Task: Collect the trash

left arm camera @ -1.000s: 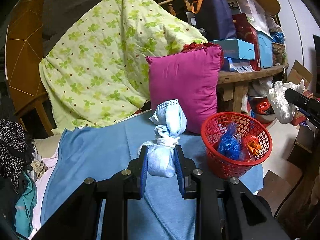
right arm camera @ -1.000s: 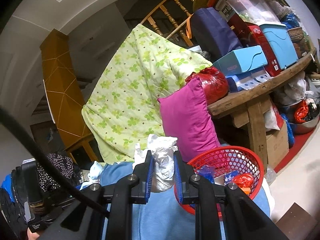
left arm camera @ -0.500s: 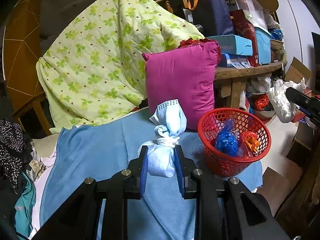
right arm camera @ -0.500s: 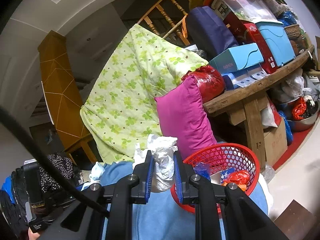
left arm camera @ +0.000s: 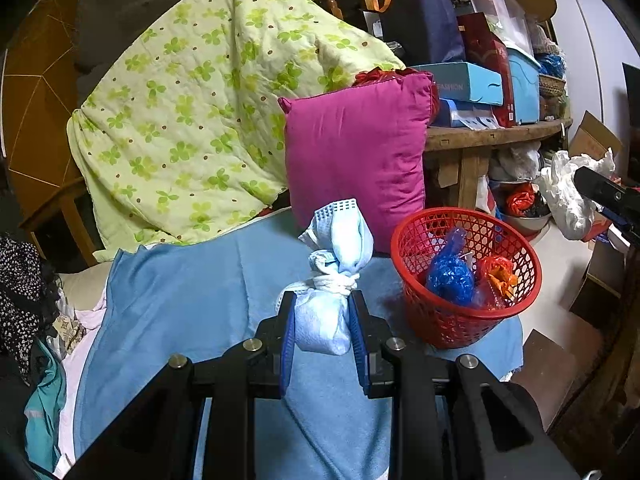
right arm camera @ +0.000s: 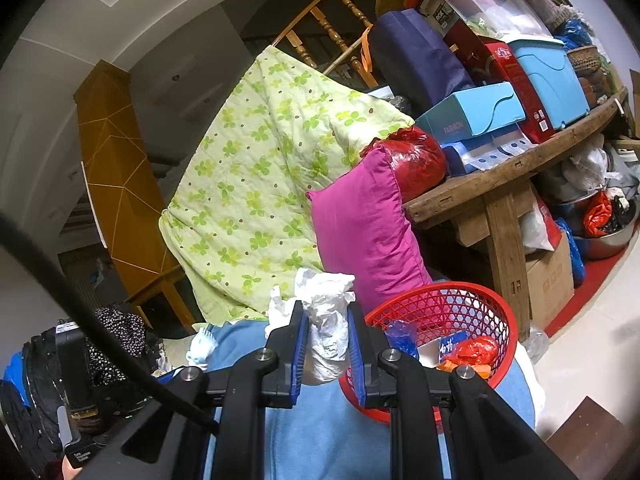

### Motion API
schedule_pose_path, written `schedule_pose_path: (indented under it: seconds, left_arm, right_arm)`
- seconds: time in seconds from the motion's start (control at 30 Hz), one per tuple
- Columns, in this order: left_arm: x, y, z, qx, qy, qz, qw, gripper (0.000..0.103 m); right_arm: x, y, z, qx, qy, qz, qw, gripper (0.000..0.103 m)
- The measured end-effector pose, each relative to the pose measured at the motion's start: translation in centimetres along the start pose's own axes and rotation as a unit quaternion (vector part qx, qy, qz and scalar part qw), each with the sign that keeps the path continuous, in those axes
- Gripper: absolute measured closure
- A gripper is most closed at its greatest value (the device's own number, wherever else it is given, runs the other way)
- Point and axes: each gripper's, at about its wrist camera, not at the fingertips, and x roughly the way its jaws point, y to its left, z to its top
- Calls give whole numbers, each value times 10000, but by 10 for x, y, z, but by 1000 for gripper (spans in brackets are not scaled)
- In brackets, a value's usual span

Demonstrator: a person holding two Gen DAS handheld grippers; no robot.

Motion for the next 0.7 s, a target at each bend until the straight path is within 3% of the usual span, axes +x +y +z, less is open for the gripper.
schedule_pose_path:
  seconds: [0.7]
  left_arm:
    - [10,-3,-5,-45,126,-103,9999,76]
  right_arm:
    - [8,-3,-7,-9,121,-28,9999,82]
